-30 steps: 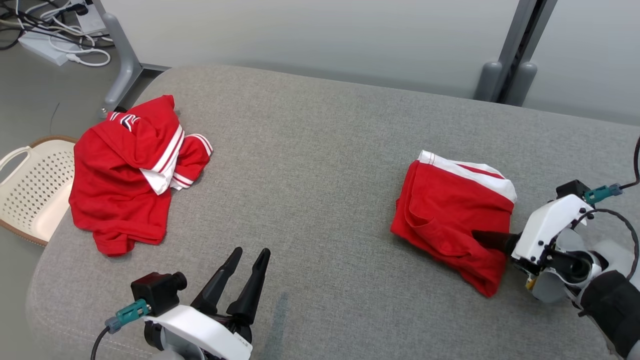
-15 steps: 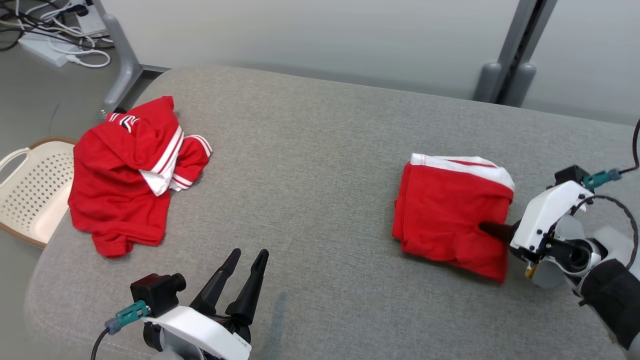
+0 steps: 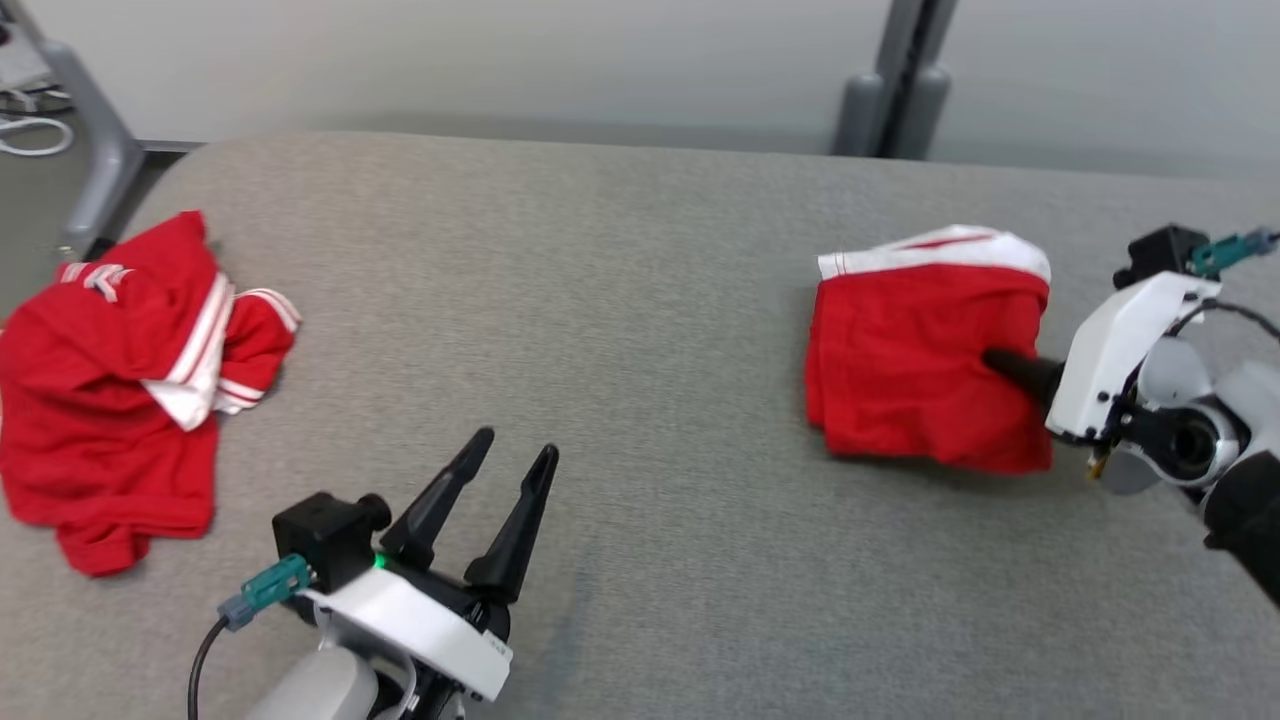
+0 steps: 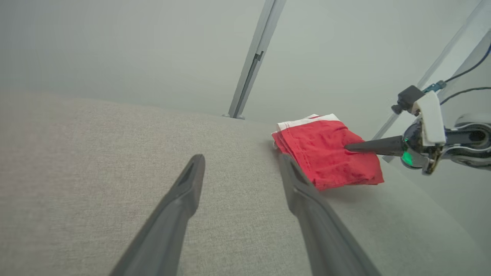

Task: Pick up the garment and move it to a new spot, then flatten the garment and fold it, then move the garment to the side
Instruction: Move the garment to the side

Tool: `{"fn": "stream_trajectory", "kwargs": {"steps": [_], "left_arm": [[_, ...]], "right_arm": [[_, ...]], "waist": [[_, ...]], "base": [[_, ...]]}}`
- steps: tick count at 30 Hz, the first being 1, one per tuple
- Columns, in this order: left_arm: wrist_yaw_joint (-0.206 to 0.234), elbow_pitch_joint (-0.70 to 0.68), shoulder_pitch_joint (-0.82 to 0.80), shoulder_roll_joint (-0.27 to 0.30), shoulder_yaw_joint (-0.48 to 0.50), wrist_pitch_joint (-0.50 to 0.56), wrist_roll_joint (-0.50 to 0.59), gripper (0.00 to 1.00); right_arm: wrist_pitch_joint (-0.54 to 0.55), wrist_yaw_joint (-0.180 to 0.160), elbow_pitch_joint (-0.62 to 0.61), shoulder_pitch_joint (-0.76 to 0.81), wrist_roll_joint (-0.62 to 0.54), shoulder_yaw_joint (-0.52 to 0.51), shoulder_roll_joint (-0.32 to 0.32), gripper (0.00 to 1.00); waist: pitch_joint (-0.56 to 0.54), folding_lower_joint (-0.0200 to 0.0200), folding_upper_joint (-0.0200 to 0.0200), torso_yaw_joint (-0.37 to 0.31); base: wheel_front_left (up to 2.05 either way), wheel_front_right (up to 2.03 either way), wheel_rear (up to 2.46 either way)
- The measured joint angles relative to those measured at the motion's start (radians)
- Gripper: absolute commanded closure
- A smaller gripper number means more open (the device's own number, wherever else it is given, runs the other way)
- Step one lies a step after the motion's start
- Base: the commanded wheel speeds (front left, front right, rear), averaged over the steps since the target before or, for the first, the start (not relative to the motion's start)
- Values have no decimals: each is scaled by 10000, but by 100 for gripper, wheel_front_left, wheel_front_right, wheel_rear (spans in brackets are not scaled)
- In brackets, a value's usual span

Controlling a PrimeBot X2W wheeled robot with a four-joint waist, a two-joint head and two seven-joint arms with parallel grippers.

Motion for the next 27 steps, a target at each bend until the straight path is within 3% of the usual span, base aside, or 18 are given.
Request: {"fn": "stream_trajectory", "kwargs": {"steps": [11,27], "left_arm": [[-2,-951,-894,224,-15,-27,1904,0],[-278,-1413,-1750,525,-203,-27,2291,0]], "right_arm": [[-58,0,-349,-1405,-769,303,-495,100],[-10,2,554,-3872,-2295,617,-1227,100]], "waist": [[1359,0,0,-1133],[3703,1,0,-1915]], "base": [[0,0,0],[0,0,0]]}}
